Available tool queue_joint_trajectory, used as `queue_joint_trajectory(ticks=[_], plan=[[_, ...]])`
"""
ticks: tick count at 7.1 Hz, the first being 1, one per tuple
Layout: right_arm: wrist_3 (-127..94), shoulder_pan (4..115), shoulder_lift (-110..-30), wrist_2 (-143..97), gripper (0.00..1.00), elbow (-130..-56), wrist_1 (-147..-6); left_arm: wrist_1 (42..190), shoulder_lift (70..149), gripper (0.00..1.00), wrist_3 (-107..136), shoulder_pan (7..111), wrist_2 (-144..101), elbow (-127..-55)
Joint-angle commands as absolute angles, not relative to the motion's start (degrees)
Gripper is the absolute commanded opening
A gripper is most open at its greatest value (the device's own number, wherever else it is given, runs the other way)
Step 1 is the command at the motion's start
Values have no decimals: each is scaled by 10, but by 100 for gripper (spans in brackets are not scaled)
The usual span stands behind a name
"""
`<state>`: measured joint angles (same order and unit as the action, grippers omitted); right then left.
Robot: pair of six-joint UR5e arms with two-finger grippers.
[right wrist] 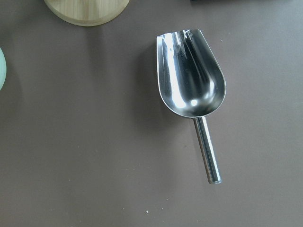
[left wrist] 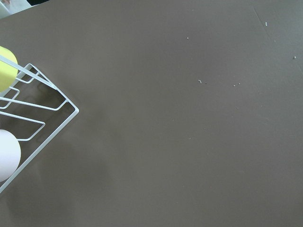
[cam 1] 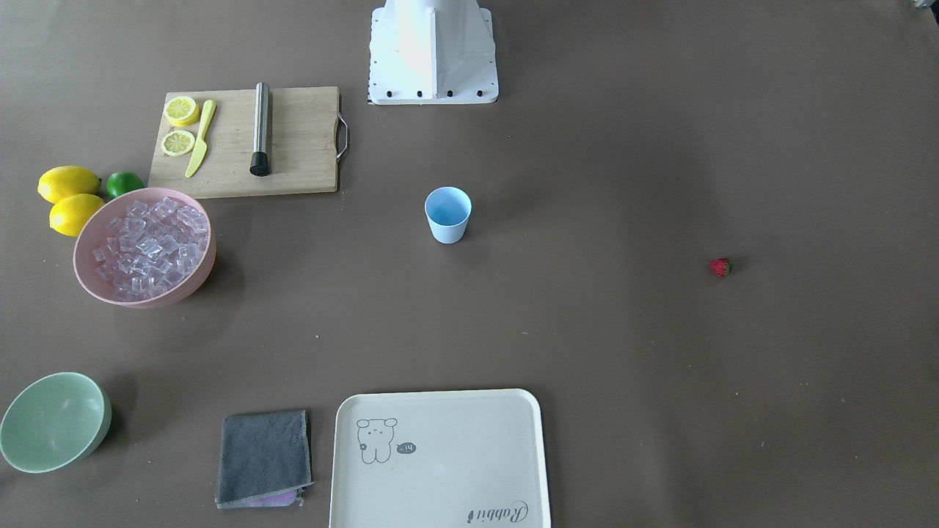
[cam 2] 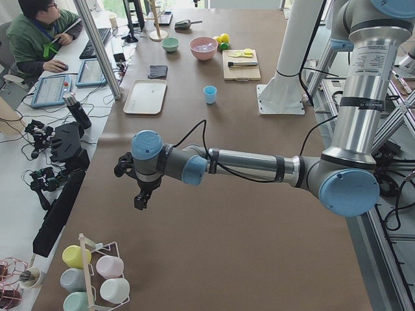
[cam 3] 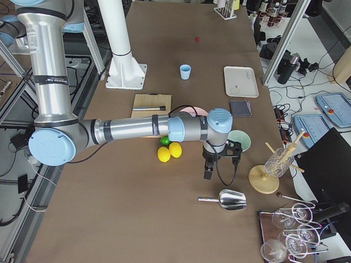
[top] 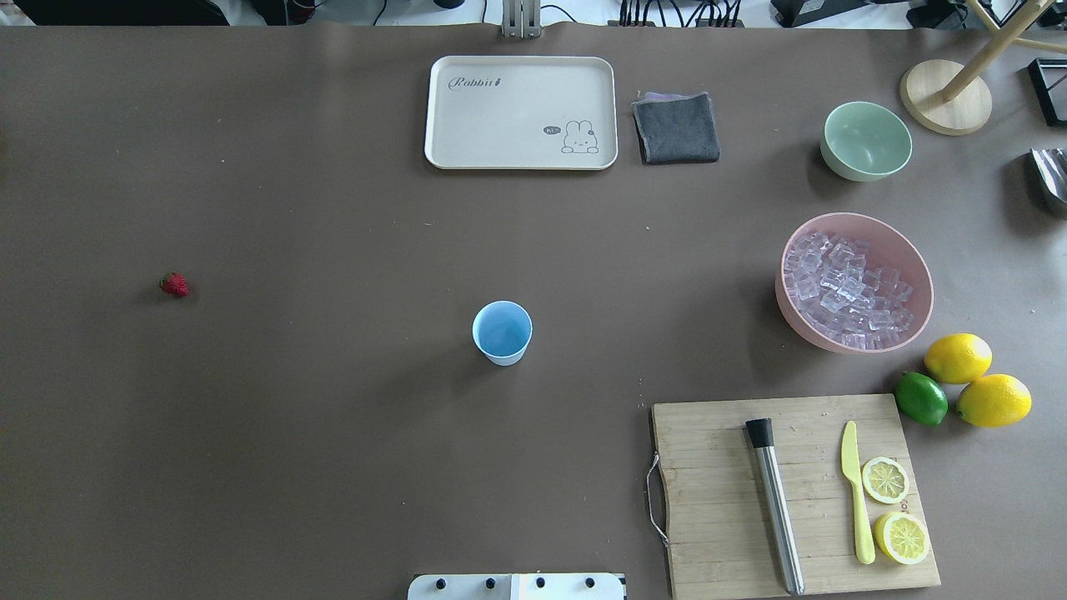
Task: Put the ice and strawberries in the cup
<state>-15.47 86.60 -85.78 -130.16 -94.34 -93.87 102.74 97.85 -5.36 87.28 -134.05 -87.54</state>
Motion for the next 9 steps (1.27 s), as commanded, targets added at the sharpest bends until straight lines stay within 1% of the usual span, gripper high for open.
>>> queue_joint_trajectory(ticks=[1,9], plan=[[-155,866,-859,-1302,100,-943,-939,1027,979,98,-54,874,-1341,-875],[-155,866,-859,-1302,100,-947,-939,1027,979,98,-54,872,-1328,-873]])
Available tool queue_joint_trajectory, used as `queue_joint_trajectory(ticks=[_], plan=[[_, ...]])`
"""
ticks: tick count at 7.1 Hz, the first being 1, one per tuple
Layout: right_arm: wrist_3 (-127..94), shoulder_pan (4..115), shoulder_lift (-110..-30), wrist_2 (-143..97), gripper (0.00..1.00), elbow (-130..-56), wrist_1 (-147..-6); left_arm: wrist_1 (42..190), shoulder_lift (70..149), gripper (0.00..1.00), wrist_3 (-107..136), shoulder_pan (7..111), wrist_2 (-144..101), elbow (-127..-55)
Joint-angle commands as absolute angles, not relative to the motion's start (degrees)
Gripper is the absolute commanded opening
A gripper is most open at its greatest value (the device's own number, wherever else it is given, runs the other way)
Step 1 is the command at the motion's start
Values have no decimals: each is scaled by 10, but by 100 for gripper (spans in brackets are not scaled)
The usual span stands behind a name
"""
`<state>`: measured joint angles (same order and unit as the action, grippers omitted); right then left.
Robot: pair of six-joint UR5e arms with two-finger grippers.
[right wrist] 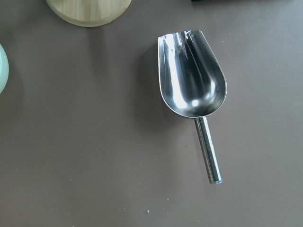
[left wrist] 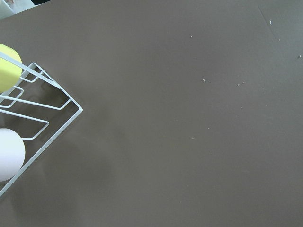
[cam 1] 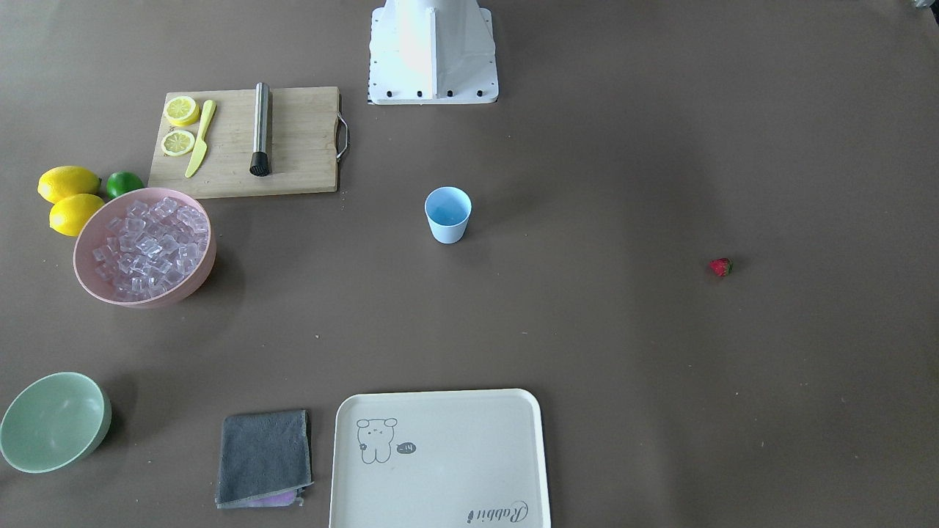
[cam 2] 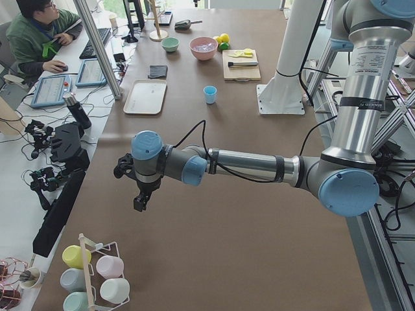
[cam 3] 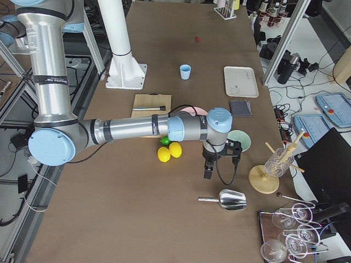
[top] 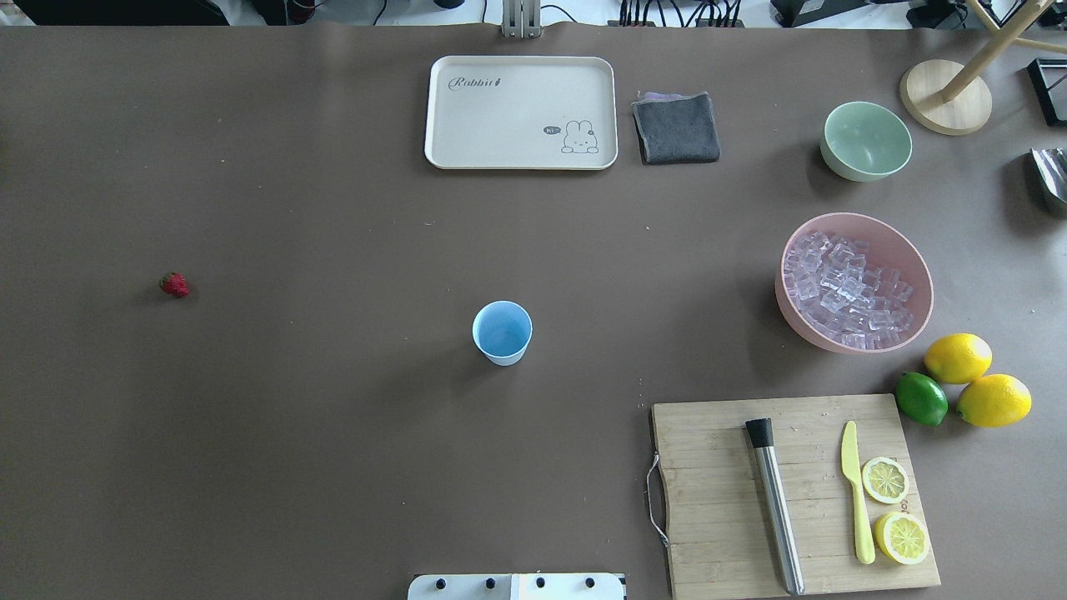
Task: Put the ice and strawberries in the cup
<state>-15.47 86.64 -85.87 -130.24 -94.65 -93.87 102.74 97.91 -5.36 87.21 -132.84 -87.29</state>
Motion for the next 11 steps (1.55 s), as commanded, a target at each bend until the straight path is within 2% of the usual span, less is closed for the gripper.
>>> queue_joint_trajectory(ticks=[1,11], plan=[[-155,867,-859,-1303,100,-947,-939,1027,979,98,-54,872,-1328,-873],[-155,867,-859,-1303,100,-949,-940,1027,985,98,-54,867,-1312,-870]])
